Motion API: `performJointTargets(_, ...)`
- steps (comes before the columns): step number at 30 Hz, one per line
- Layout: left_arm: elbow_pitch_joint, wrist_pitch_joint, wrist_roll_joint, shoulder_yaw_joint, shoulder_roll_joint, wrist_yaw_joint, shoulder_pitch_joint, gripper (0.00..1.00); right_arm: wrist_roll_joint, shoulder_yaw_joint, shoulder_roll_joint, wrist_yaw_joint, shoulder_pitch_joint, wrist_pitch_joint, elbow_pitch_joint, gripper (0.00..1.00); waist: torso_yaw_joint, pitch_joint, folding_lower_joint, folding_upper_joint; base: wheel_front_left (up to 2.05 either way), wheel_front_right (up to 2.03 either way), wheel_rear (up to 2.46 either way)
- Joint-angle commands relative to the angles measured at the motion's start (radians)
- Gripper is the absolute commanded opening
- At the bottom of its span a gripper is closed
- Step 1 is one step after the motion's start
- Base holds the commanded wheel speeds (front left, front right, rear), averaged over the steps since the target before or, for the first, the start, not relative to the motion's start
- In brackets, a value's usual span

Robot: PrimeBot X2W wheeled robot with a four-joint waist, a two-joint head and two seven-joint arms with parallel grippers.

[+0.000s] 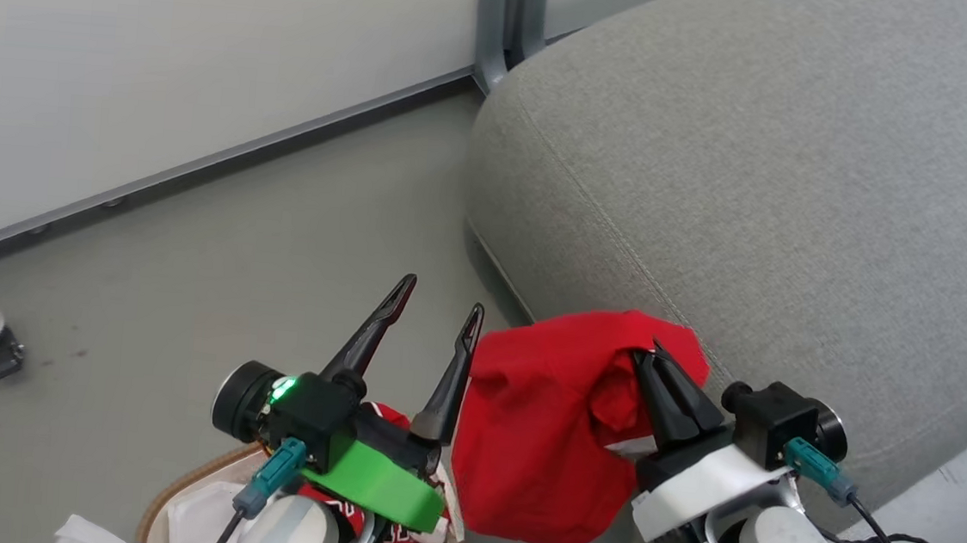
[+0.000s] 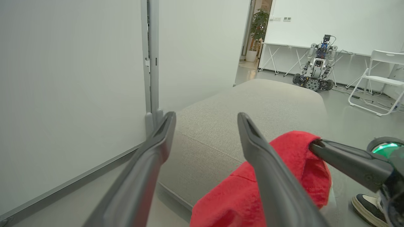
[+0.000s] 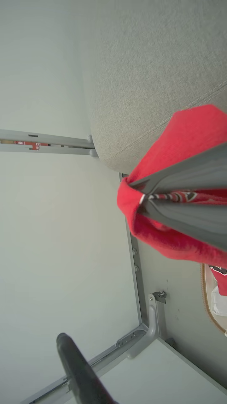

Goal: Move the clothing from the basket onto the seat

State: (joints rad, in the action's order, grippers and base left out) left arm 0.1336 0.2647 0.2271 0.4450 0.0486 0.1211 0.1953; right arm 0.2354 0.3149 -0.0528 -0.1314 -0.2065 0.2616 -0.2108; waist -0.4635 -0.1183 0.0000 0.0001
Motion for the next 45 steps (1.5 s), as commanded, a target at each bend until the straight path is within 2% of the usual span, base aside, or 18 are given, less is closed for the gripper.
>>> performJointTargets(1,0.002,-0.001,-0.014,-0.005,0.005,0.003,0.009,1.00,-0.016,-0.010,-0.010,0.001,-0.029,0.005,0.003,0.00,-0.063,-0.064,0.0000,-0.0001,0.00,0.00,0.00)
performJointTargets(7,0.011,-0.001,-0.041,-0.001,0.025,0.010,0.036,1.00,-0.032,-0.070,-0.063,0.001,-0.171,0.005,-0.003,0.00,-0.039,-0.146,0.0000,-0.0001,0.00,0.00,0.00)
performJointTargets(12,0.006,-0.001,-0.045,0.042,0.065,0.010,0.079,1.00,-0.049,-0.151,-0.143,0.001,-0.367,0.005,-0.050,0.00,0.018,-0.237,0.0000,-0.0001,0.00,0.00,0.00)
performJointTargets(18,-0.013,-0.001,-0.031,0.089,0.116,0.010,0.144,1.00,-0.107,-0.231,-0.268,0.001,-0.615,0.005,-0.180,0.00,0.096,-0.355,0.0000,-0.0001,0.00,0.00,0.00)
performJointTargets(23,-0.027,-0.001,-0.023,0.100,0.147,0.010,0.199,1.00,-0.163,-0.312,-0.330,0.001,-0.814,-0.008,-0.352,0.00,0.160,-0.448,0.0000,-0.0001,0.00,0.00,0.00)
performJointTargets(27,-0.041,-0.001,-0.017,0.118,0.165,0.010,0.233,1.00,-0.239,-0.400,-0.344,0.001,-0.903,-0.034,-0.446,0.00,0.206,-0.504,0.0000,-0.0001,0.00,0.00,0.00)
performJointTargets(29,-0.055,-0.001,-0.011,0.113,0.166,0.010,0.253,1.00,-0.279,-0.488,-0.349,0.001,-0.948,-0.050,-0.499,0.00,0.235,-0.544,0.0000,-0.0001,0.00,0.00,0.00)
performJointTargets(31,-0.065,-0.001,-0.017,0.119,0.167,0.010,0.262,1.00,-0.292,-0.573,-0.331,0.001,-0.955,-0.040,-0.527,0.00,0.249,-0.564,0.0000,-0.0001,0.00,0.00,0.00)
performJointTargets(35,-0.078,-0.001,-0.021,0.123,0.169,0.010,0.258,1.00,-0.369,-0.666,-0.320,0.001,-0.909,-0.022,-0.568,0.00,0.257,-0.578,0.0000,-0.0001,0.00,0.00,0.00)
performJointTargets(37,-0.077,-0.001,-0.022,0.122,0.173,0.010,0.258,1.00,-0.399,-0.705,-0.307,0.001,-0.881,-0.016,-0.581,0.48,0.255,-0.581,0.0000,-0.0001,0.00,0.00,0.00)
performJointTargets(38,-0.072,-0.001,-0.022,0.121,0.175,0.010,0.257,1.00,-0.405,-0.735,-0.291,0.001,-0.868,-0.012,-0.583,1.00,0.251,-0.578,0.0000,-0.0001,0.00,0.00,0.00)
performJointTargets(41,-0.061,-0.001,-0.018,0.110,0.171,0.010,0.253,1.00,-0.429,-0.790,-0.256,0.001,-0.820,-0.002,-0.583,1.00,0.237,-0.556,0.0000,-0.0001,0.00,0.00,0.00)
performJointTargets(45,-0.043,-0.001,-0.023,0.087,0.162,0.010,0.230,1.00,-0.392,-0.848,-0.203,0.001,-0.756,0.004,-0.562,1.00,0.214,-0.510,0.0000,-0.0001,0.00,0.00,0.00)
